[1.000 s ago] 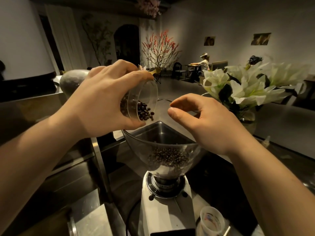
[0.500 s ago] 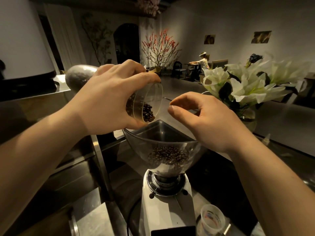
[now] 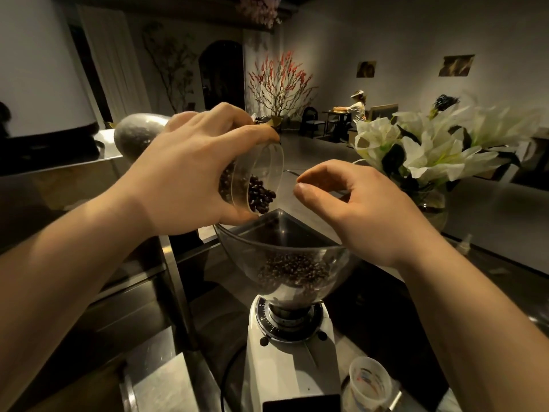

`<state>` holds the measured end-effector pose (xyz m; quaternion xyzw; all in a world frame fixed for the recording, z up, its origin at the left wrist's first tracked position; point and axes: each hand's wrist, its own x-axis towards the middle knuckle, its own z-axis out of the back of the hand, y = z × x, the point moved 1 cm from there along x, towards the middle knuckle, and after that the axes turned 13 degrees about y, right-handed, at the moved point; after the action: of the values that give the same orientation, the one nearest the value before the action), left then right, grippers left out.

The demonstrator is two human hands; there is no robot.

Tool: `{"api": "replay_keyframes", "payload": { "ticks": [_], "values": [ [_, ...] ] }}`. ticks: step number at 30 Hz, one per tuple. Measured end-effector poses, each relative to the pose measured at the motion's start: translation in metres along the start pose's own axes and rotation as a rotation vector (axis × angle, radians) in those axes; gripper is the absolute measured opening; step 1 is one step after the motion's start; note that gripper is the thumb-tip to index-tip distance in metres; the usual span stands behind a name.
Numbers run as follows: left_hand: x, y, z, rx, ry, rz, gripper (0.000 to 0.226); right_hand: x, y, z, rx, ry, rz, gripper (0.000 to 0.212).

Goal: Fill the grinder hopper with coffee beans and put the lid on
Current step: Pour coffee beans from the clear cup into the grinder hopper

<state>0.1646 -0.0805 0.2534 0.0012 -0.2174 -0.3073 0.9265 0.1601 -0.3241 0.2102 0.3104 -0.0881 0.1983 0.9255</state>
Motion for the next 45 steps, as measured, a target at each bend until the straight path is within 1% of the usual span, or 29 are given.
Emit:
{"api": "replay_keyframes", "payload": {
  "ticks": [17,21,24,26,29,32,45],
  "values": [
    [0.0001,0.0014,-0.0017,0.015,-0.015,-0.009,0.094,-0.0010,-0.0003,-0.0003,0.008,-0.012,0.002,0.054],
    [0.0006,0.0026,-0.0018,0.012,0.003,-0.019,0.094,-0.0004,-0.0008,-0.0007,0.012,-0.014,0.005,0.053],
    [0.0039,0.0043,-0.0032,0.041,-0.011,0.015,0.094,-0.0004,-0.0009,-0.0010,0.009,-0.010,0.006,0.053],
    [0.0041,0.0038,-0.0045,0.061,-0.001,-0.002,0.093,-0.0009,-0.0008,-0.0011,0.009,-0.004,0.005,0.053],
    [0.0039,0.0006,-0.0052,0.025,-0.007,-0.024,0.091,-0.0014,-0.0003,-0.0002,0.008,-0.005,0.004,0.052],
    [0.0055,0.0002,-0.0071,0.048,-0.019,-0.036,0.091,-0.0009,-0.0007,-0.0007,0.012,-0.016,0.011,0.049],
    [0.0030,0.0028,-0.0049,0.004,-0.021,-0.016,0.093,0.0000,0.0020,-0.0004,0.005,-0.015,0.008,0.054]
  ]
}}
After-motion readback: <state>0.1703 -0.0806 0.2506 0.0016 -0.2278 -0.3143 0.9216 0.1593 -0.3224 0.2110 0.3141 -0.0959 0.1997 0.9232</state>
